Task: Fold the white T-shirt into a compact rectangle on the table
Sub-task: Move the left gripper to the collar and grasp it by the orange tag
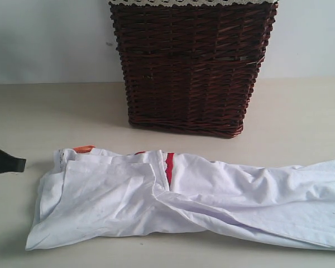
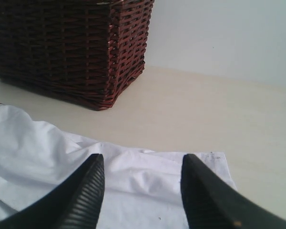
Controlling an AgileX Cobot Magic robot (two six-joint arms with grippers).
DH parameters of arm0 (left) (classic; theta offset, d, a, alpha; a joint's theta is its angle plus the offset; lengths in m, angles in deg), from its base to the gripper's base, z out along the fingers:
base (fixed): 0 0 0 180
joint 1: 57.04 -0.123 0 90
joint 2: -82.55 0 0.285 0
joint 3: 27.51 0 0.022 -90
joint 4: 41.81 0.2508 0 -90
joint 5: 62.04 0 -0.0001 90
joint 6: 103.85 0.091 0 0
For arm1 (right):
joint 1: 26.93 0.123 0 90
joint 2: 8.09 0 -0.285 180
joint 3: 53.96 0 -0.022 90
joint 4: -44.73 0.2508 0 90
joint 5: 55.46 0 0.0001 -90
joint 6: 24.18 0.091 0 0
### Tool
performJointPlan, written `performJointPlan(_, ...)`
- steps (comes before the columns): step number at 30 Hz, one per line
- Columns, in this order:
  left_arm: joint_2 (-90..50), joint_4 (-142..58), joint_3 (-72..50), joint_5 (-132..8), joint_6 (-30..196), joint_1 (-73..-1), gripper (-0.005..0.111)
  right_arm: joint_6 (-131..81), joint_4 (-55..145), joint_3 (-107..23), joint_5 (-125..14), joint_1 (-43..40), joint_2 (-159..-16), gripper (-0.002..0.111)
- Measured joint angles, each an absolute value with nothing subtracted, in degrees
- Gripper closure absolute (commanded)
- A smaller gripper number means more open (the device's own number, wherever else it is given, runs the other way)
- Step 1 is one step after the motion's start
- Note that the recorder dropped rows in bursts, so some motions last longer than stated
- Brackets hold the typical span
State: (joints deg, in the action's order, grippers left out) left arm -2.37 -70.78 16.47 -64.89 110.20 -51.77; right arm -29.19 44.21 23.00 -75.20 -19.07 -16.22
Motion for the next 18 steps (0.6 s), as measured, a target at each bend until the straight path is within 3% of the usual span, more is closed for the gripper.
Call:
performJointPlan(8, 2.04, -74.05, 15.86, -76.36, 115.83, -46.8, 0.106, -29.19, 44.21, 23.0, -75.2, -19.07, -16.22, 0.06)
performJointPlan(11, 4.66, -78.14, 13.05, -76.97, 116.18, -46.66, 0.1, -29.19, 44.21, 23.0, -75.2, -19.07, -16.22, 0.06)
performJointPlan(14, 6.37, -80.87, 8.35, -76.97, 116.18, -46.66, 0.082, -29.19, 44.21, 23.0, -75.2, -19.07, -16.22, 0.06)
performJointPlan(18, 7.01, -83.44, 3.5, -76.84, 116.18, -46.66, 0.033, -29.19, 44.21, 23.0, -75.2, -19.07, -16.22, 0.06)
